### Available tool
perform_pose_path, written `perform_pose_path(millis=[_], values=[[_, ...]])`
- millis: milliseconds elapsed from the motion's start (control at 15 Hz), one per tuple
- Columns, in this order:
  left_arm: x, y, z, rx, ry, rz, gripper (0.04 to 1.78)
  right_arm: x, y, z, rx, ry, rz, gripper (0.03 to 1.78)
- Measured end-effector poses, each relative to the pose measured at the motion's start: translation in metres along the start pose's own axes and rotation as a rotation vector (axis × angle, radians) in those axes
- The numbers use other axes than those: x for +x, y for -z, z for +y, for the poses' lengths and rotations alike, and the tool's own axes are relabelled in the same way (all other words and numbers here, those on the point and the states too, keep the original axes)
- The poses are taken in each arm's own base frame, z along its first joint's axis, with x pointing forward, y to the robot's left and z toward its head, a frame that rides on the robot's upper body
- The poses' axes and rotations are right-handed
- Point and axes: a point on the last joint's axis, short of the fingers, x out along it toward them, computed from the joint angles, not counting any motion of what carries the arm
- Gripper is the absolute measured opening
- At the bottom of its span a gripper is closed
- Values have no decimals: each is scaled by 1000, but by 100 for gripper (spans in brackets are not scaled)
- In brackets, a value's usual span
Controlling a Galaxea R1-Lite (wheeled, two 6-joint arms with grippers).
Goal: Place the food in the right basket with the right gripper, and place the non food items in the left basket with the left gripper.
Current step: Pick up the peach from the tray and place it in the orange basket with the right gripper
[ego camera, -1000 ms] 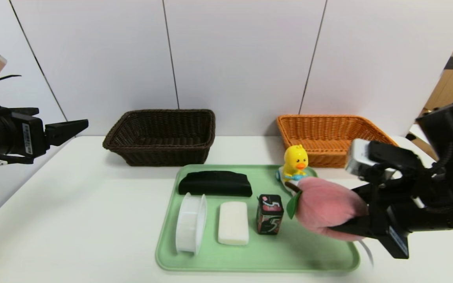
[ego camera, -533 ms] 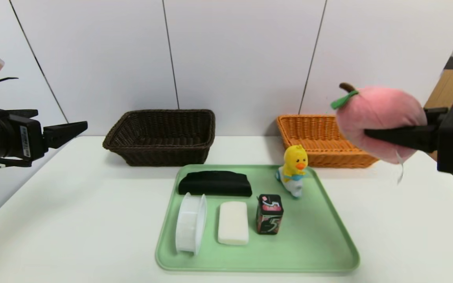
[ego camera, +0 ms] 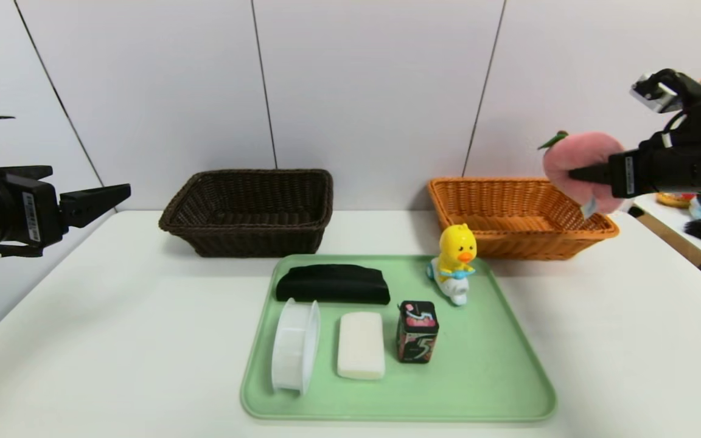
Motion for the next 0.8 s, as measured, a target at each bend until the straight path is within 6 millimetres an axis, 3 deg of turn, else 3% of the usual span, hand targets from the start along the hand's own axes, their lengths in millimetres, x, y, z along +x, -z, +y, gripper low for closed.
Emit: perform_pose_path(millis=[400, 600, 800], values=[[-3, 2, -1, 1, 0, 1, 169, 86, 6, -30, 59, 72, 78, 71], [-3, 2, -1, 2, 0, 2, 169, 111, 17, -33, 67, 66, 117, 71], [-3, 3, -1, 2, -2, 4, 169, 121, 24, -34, 72, 59, 148, 71]])
